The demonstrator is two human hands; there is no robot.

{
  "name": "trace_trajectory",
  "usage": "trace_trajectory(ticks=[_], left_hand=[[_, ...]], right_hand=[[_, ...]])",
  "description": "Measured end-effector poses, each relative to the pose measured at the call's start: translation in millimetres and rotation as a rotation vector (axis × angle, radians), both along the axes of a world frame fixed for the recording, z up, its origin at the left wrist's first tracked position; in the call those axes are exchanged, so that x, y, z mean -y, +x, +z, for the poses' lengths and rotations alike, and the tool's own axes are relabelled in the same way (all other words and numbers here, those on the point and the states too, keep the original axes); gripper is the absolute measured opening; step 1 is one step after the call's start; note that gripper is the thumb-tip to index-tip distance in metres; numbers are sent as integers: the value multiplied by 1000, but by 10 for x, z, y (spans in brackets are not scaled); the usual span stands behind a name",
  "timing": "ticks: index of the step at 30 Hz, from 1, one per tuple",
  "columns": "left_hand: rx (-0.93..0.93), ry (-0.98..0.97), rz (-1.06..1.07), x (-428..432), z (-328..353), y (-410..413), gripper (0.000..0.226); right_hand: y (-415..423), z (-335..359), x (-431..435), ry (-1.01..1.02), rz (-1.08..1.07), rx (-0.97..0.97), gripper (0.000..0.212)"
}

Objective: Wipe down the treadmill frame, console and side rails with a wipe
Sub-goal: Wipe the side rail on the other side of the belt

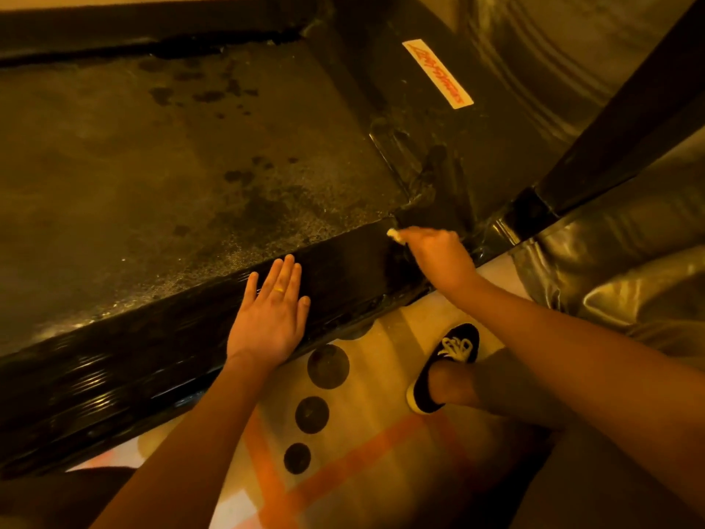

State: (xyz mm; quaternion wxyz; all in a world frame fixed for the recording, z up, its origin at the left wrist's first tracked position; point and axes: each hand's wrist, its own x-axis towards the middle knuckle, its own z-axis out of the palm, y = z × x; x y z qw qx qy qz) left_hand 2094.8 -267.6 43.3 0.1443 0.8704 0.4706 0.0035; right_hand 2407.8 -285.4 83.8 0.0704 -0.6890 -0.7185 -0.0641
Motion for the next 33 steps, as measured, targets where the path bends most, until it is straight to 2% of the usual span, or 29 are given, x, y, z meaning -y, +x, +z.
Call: trace_trajectory(ticks=[1,2,4,5,7,8,9,11,16,21,25,33], left_hand=[[2,0,2,0,-7,0,65],[4,-3,3,-5,-13,2,68],[6,-3,2,-12,-20,5,69],[7,2,2,-8,-25,2,69],[10,15,1,-3,-38,1,68],[13,22,0,-3,-52,-5,68],[18,30,-1,-7,-65,-10,68],[26,48,-6,-9,-93,-17,66],[23,90,-12,-20,-158,-26,64],[9,134,-11,-14,-178,-13,62],[0,157,-8,-15,-175,-10,62],[20,181,-16,-7,-162,-27,61]], right_hand=[[74,93,-65,135,-54,-32,26],[141,211,-131,182,-124,-97,38],[271,348,-249,184,-229,-172,52],[320,375,-287,116,-269,-136,52],[349,290,-317,-175,-284,-12,41],[333,201,-293,-334,-263,-23,41],[327,100,-259,-444,-248,-77,49],[368,-58,-210,-518,-226,-138,63],[569,-45,-568,-571,-199,-109,63],[731,0,-1179,-633,-123,58,62],[754,-32,-1596,-627,-90,162,65],[597,-89,-2439,-620,-31,247,65]])
